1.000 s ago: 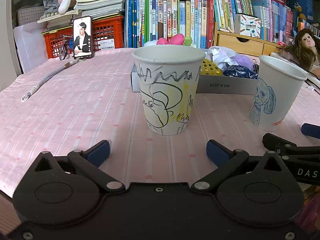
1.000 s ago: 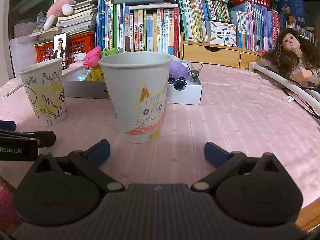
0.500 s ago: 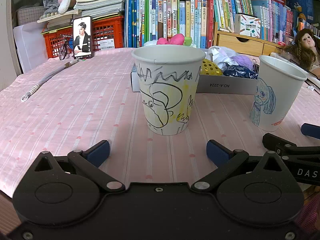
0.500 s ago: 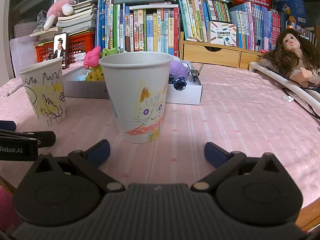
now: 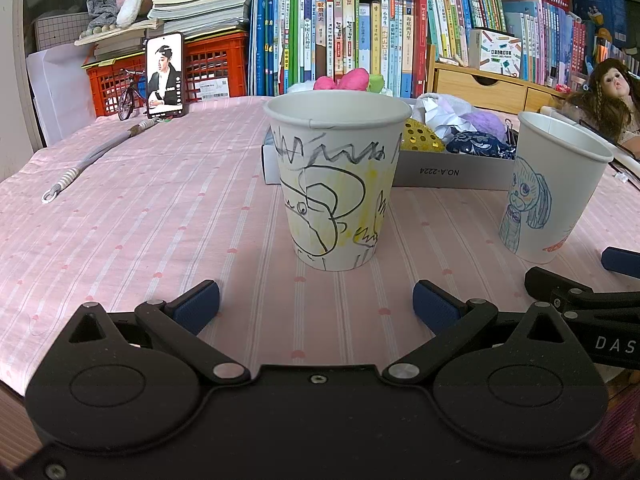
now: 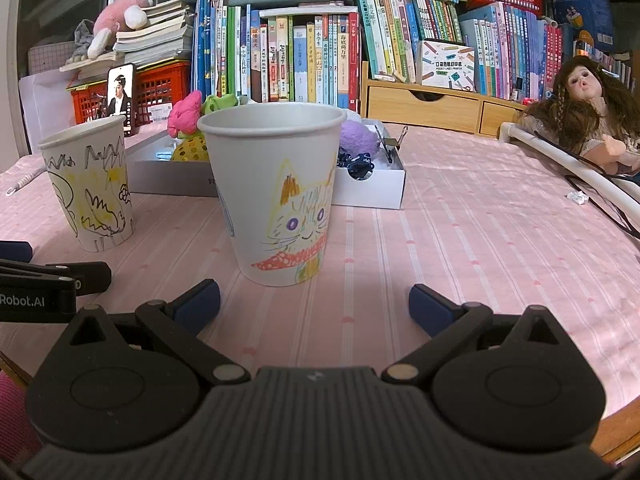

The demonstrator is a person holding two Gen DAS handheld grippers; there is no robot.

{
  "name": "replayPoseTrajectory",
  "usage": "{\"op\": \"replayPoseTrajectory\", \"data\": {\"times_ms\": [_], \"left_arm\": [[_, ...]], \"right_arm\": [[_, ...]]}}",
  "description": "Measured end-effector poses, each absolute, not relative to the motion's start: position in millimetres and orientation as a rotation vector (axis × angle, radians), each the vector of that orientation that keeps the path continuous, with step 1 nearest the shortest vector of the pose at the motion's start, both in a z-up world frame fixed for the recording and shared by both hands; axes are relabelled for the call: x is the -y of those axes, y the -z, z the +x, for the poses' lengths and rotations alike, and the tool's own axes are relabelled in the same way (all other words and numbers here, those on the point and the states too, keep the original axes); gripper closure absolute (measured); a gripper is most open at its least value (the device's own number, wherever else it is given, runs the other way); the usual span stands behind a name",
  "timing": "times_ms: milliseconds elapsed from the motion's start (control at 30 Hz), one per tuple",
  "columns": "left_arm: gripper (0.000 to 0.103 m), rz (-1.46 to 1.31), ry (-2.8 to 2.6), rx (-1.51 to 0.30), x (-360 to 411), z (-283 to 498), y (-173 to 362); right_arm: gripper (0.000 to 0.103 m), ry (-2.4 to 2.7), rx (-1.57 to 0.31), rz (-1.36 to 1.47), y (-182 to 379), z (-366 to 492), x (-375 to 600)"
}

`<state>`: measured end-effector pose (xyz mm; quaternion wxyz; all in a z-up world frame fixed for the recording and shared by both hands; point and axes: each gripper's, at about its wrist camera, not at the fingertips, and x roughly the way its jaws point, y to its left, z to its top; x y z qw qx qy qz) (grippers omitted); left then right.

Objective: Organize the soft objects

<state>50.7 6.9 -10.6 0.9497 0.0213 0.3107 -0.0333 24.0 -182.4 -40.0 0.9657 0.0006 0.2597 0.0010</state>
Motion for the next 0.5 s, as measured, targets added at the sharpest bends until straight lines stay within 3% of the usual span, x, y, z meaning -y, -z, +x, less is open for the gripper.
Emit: {"op": "replayPoseTrajectory", "data": {"times_ms": [500], "left_arm": [[0.000, 0.043, 0.069, -0.630, -6.5, 50.2, 9.9]], "right_arm": [[0.000, -0.002, -0.525, 0.001, 40.0, 24.3, 182.9]]}}
